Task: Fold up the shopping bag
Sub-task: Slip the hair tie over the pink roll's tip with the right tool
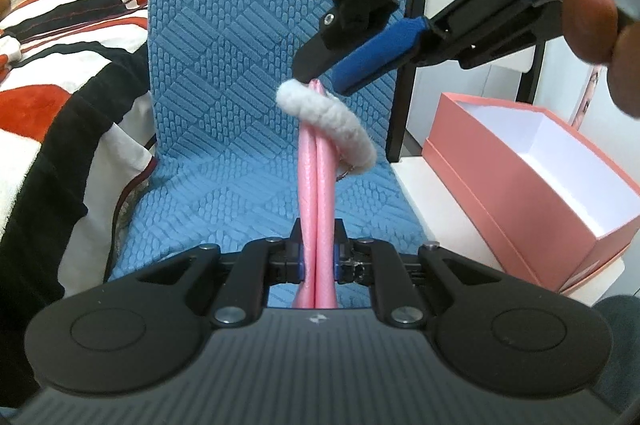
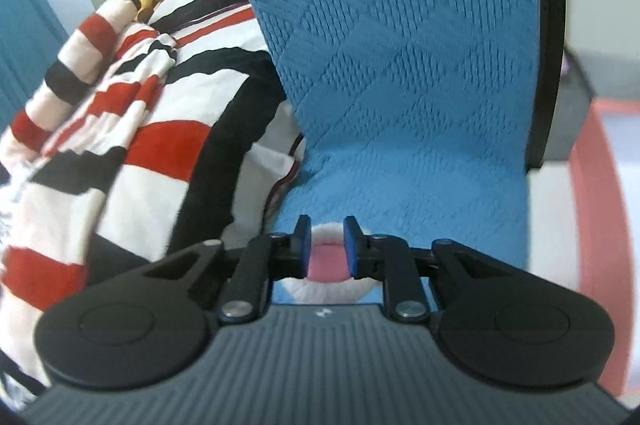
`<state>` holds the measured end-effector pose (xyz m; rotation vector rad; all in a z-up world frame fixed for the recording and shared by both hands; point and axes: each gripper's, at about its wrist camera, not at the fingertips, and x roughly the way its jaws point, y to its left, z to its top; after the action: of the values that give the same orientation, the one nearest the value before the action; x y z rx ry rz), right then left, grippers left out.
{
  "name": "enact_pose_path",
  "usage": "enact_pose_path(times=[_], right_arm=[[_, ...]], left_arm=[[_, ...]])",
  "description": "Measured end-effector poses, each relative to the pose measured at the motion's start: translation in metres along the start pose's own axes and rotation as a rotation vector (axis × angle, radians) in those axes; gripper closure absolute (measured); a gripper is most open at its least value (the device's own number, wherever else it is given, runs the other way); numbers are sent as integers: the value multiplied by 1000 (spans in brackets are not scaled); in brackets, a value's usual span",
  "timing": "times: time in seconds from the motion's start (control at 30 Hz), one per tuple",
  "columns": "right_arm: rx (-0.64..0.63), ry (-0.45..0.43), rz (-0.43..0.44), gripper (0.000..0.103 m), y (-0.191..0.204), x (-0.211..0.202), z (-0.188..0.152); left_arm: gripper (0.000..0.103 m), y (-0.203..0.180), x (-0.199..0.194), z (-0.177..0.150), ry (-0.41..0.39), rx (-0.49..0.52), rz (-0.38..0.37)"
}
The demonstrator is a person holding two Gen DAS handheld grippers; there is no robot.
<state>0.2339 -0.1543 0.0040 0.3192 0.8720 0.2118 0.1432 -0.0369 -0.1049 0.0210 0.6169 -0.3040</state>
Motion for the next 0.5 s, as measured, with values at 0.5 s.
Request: enact_pose_path(times=[0.5], right_arm=[[175,167,18,83,-31,12,10]], left_arm=[[93,-40,-3,-6,-63,333,182]])
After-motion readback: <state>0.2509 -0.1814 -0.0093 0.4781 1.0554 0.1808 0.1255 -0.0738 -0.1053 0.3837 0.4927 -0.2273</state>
